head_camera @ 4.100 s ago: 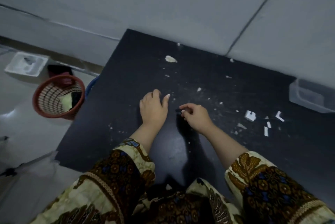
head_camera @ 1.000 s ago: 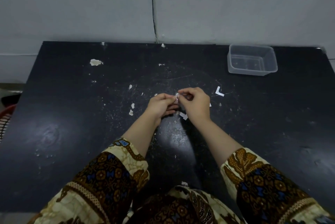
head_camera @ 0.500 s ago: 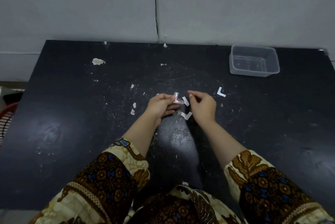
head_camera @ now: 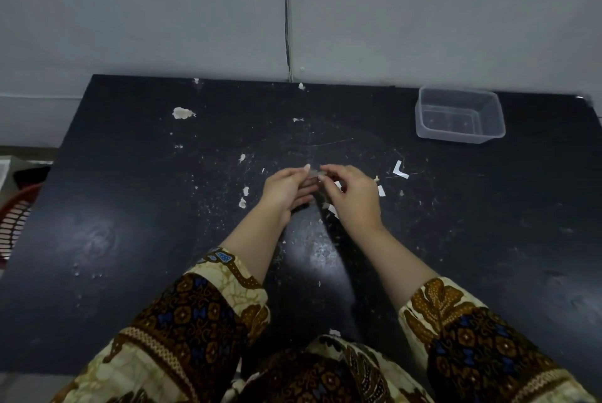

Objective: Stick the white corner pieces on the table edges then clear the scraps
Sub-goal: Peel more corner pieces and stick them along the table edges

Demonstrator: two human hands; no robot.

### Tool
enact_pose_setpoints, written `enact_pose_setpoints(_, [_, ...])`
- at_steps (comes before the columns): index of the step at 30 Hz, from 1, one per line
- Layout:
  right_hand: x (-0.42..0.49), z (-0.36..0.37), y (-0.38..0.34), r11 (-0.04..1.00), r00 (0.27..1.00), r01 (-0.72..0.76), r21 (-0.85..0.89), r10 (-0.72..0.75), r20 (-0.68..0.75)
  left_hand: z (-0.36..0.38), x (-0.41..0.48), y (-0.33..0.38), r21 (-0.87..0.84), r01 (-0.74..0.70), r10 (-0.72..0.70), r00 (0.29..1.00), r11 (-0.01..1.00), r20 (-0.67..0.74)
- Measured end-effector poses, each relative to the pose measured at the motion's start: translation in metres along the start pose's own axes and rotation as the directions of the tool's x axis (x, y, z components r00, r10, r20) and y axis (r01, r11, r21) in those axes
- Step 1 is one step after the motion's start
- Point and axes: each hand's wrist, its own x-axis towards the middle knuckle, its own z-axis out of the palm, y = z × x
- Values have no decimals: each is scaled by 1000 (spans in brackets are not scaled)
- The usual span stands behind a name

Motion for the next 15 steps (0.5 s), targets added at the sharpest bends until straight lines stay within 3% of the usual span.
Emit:
enact_pose_setpoints(6, [7, -1, -2, 996, 994, -87, -13, 85, -73, 0, -7, 0, 203, -55, 53, 998, 978, 18])
enact_pose_setpoints(15, [13, 5, -17, 988, 987, -147, -50, 142, -79, -6, -15, 2, 438, -236, 286, 957, 867, -50])
